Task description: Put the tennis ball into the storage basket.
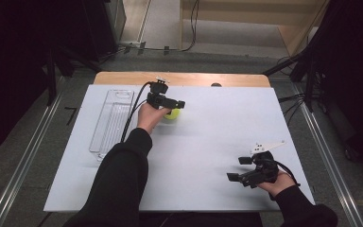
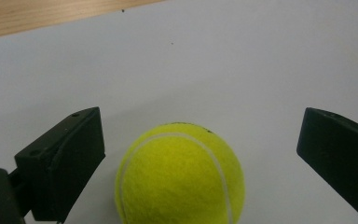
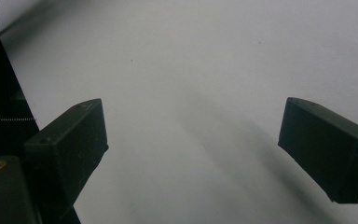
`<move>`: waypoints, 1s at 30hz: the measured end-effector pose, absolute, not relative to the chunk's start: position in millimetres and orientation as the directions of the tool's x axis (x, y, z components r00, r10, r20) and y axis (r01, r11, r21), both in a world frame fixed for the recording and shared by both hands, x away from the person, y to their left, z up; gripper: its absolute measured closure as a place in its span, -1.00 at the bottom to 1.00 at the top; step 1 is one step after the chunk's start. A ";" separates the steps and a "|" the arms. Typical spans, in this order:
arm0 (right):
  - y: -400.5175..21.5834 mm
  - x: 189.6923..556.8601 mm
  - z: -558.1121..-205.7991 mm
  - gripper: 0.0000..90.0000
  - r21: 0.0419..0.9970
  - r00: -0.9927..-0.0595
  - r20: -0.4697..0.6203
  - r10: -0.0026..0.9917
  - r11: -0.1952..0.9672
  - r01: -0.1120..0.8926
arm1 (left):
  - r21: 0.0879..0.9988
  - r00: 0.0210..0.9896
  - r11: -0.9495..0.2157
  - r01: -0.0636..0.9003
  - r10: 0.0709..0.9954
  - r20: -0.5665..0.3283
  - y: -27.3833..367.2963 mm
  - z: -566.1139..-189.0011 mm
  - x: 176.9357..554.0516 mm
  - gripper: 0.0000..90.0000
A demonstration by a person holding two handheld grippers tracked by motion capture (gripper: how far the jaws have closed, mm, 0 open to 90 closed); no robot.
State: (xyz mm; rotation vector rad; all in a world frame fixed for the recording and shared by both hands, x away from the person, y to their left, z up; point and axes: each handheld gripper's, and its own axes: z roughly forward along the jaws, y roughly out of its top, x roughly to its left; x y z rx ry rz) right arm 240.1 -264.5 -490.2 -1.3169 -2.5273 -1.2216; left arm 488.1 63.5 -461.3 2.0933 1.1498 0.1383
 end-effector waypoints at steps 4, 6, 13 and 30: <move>-264.7 240.1 -490.2 -0.86 0.624 -0.638 0.368 0.676 0.329 0.709 | 0.637 0.591 -0.335 0.695 0.770 -0.241 63.3 -465.7 488.0 -0.97; -264.6 240.1 -490.2 -0.86 0.624 -0.638 0.368 0.676 0.329 0.709 | 0.637 0.589 -0.330 0.696 0.770 -0.246 63.9 -467.4 487.8 -0.97; -263.8 240.1 -490.4 -0.86 0.623 -0.639 0.371 0.674 0.330 0.709 | 0.631 0.583 -0.334 0.700 0.777 -0.237 66.5 -474.2 487.3 -0.97; -263.8 240.3 -490.8 -0.86 0.623 -0.641 0.368 0.674 0.333 0.708 | 0.613 0.570 -0.348 0.709 0.794 -0.209 65.0 -491.8 484.2 -0.92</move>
